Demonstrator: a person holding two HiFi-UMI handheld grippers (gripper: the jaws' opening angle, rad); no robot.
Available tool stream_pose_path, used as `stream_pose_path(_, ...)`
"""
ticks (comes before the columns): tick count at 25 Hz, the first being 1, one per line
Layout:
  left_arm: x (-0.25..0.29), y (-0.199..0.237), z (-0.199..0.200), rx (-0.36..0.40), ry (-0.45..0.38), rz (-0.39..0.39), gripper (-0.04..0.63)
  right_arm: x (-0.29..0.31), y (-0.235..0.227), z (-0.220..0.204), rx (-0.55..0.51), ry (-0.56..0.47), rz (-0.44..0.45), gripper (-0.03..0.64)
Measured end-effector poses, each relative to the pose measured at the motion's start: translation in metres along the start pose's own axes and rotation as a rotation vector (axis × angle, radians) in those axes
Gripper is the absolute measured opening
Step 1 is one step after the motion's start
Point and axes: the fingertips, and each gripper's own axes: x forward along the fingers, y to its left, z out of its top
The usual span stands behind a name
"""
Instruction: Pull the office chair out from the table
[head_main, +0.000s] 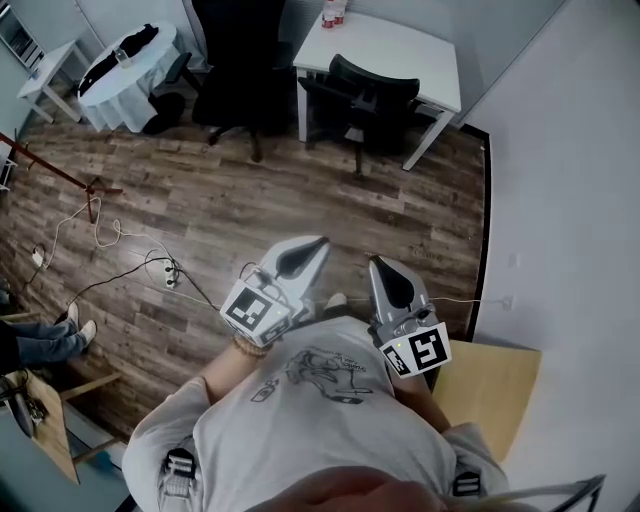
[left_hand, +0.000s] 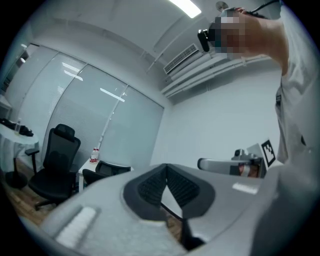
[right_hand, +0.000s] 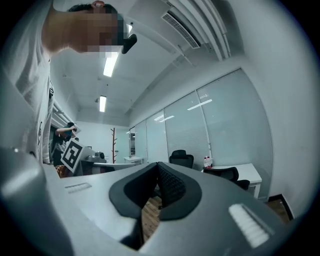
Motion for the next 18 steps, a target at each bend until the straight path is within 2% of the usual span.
stream_pose_path(9, 0.009, 0.027, -0.009, 0.017, 0.013, 0.025, 0.002, 0.013, -0.019, -0.007, -0.037, 0.008, -0.01, 0.006)
stream_pose_path(18, 0.072, 0.071, -0.013, 0.056, 0.023, 0.018, 0.002, 0.056, -0.097, -0.008, -0.062, -0.006, -0.026, 0.006)
